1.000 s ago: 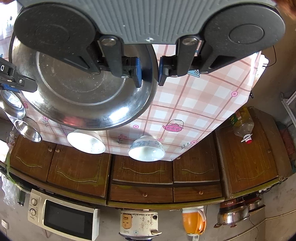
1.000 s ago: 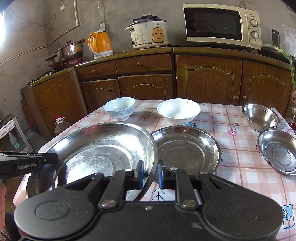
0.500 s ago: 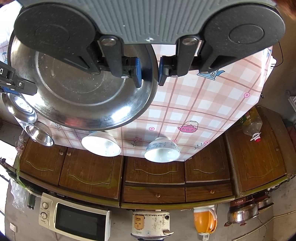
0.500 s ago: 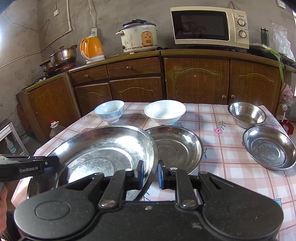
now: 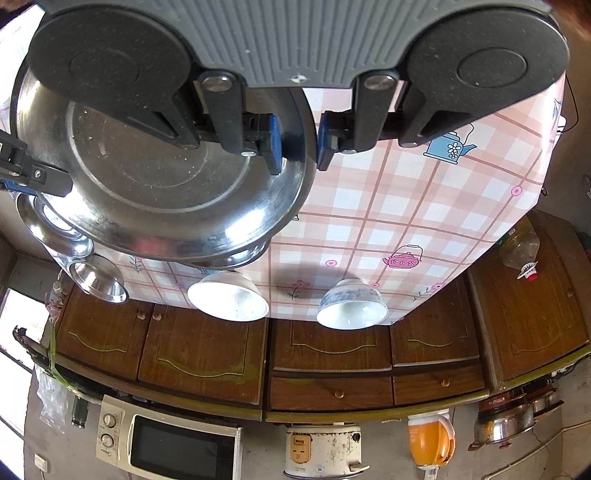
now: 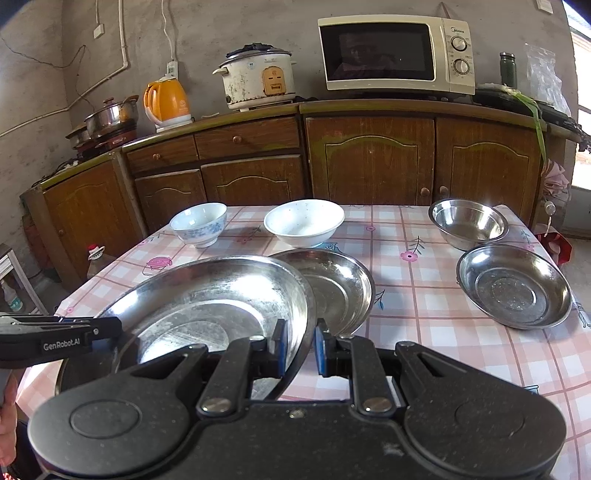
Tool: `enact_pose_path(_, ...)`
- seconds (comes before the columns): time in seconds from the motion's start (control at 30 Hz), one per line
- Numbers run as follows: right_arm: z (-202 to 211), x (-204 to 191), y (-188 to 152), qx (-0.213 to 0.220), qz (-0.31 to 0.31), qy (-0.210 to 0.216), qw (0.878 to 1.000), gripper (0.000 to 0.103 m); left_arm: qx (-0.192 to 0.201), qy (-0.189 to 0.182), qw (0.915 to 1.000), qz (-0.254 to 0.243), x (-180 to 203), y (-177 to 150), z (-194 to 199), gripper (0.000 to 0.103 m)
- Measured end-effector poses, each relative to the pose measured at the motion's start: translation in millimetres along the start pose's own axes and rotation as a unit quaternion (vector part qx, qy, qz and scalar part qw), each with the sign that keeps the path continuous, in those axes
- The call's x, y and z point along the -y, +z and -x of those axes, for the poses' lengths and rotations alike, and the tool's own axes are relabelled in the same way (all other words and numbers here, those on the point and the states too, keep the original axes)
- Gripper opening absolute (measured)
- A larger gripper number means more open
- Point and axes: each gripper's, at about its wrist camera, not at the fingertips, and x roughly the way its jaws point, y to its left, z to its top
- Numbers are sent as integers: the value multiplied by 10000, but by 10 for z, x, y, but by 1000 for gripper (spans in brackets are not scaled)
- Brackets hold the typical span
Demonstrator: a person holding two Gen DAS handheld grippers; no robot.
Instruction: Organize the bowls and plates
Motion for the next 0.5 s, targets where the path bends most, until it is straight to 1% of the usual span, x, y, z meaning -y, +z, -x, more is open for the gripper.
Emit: enact_pose_path(0.5, 144, 303, -119, -24, -178, -271, 9995, 21, -129, -256, 9994, -176, 291, -64, -68, 20)
